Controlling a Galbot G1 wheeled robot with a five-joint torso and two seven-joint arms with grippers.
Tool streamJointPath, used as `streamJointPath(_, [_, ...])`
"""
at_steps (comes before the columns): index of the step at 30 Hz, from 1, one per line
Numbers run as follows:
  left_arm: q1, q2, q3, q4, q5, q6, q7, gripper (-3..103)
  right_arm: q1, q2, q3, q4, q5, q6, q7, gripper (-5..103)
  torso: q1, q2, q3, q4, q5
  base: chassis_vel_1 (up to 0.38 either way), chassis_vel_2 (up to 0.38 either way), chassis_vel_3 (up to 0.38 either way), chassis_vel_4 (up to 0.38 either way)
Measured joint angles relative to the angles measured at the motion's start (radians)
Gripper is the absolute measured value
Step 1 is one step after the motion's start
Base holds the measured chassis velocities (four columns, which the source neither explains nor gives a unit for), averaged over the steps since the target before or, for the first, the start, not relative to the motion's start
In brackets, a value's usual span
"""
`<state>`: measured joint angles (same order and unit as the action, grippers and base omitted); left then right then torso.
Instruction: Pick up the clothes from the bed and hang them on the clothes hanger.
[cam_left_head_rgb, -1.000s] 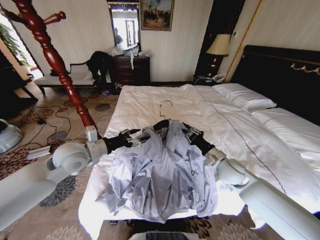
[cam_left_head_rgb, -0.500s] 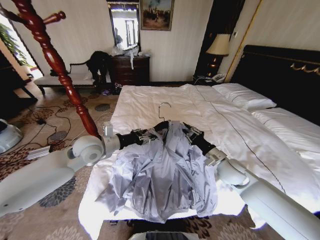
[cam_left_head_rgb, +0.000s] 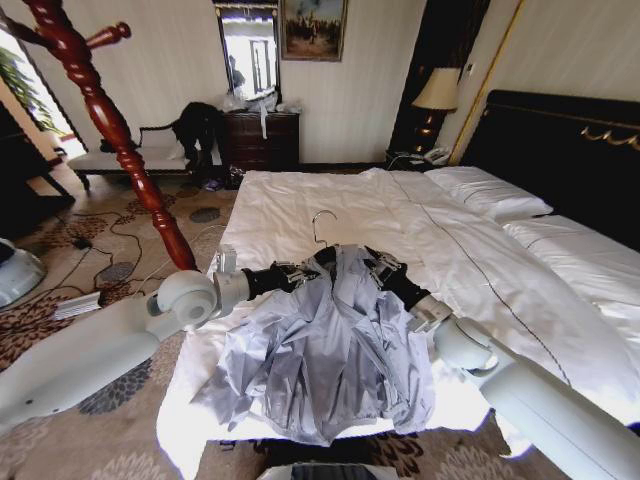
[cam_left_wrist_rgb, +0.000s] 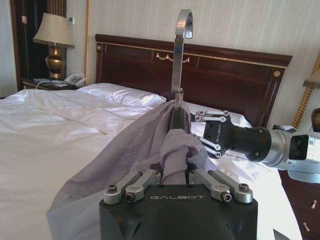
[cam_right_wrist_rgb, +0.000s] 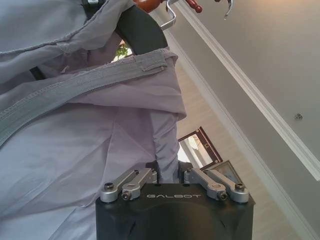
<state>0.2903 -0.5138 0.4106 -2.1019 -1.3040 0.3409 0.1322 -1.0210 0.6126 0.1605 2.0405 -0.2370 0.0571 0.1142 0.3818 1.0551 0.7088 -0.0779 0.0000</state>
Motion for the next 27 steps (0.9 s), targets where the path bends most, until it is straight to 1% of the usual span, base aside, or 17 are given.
streamJointPath(12, [0.023,0.004,-0.008,-0.014,0.022,-0.03,-0.006,18,0.0,0.01,-0.003,0.0,-0.004,0.002,0.001,18,0.0,0.0,0.0,0.0001,0.0,0.0,0.0,0.0,0.0])
streamJointPath(13, [0.023,0.003,-0.009,-0.014,0.023,-0.035,-0.009,18,0.0,0.01,-0.003,0.004,-0.003,0.002,0.001,16,0.0,0.0,0.0,0.0,0.0,0.0,0.0,0.0,0.0])
streamJointPath(14, [0.025,0.001,-0.009,-0.012,0.024,-0.038,-0.015,18,-0.002,0.01,-0.003,0.009,-0.004,0.003,0.001,21,0.0,0.0,0.0,0.0,0.0,0.0,0.0,0.0,0.0])
streamJointPath(15, [0.025,0.001,-0.009,-0.012,0.024,-0.038,-0.015,18,-0.002,0.01,-0.003,0.009,-0.004,0.003,0.001,21,0.0,0.0,0.0,0.0,0.0,0.0,0.0,0.0,0.0])
streamJointPath(17, [0.031,-0.001,-0.009,-0.013,0.034,-0.045,-0.022,16,-0.005,0.011,-0.005,0.018,-0.004,0.007,-0.001,32,0.0,0.0,0.0,0.0001,-0.0003,0.0,0.0,0.0,0.0])
streamJointPath(19, [0.036,-0.001,-0.009,-0.014,0.038,-0.046,-0.022,16,-0.006,0.011,-0.005,0.02,-0.004,0.007,-0.001,32,0.0,0.0,0.0,0.0001,-0.0002,0.0,0.0,0.0,0.0])
streamJointPath(21, [0.047,-0.001,-0.011,-0.018,0.045,-0.05,-0.023,16,-0.006,0.012,0.0,0.021,-0.005,0.007,-0.007,43,0.0,0.0,0.0,0.0,-0.0001,0.0,0.0,0.0,0.0])
streamJointPath(22, [0.047,-0.001,-0.011,-0.018,0.045,-0.05,-0.023,16,-0.006,0.012,0.0,0.021,-0.005,0.007,-0.007,43,0.0,0.0,0.0,0.0,-0.0001,0.0,0.0,0.0,0.0])
streamJointPath(25, [0.073,0.005,-0.031,-0.019,0.061,-0.056,-0.024,16,-0.006,0.01,0.011,0.03,0.006,0.005,-0.013,61,0.0,0.0,0.0,0.0,0.0,0.0,0.0,0.0,0.0])
streamJointPath(26, [0.081,0.009,-0.042,-0.02,0.063,-0.057,-0.026,16,-0.009,0.002,0.014,0.04,0.011,0.005,-0.014,66,0.0,0.0,0.0,0.0004,-0.0001,0.0,0.0,0.0,0.0])
streamJointPath(27, [0.081,0.009,-0.042,-0.02,0.063,-0.057,-0.026,16,-0.009,0.002,0.014,0.04,0.011,0.005,-0.014,66,0.0,0.0,0.0,0.0004,-0.0001,0.0,0.0,0.0,0.0])
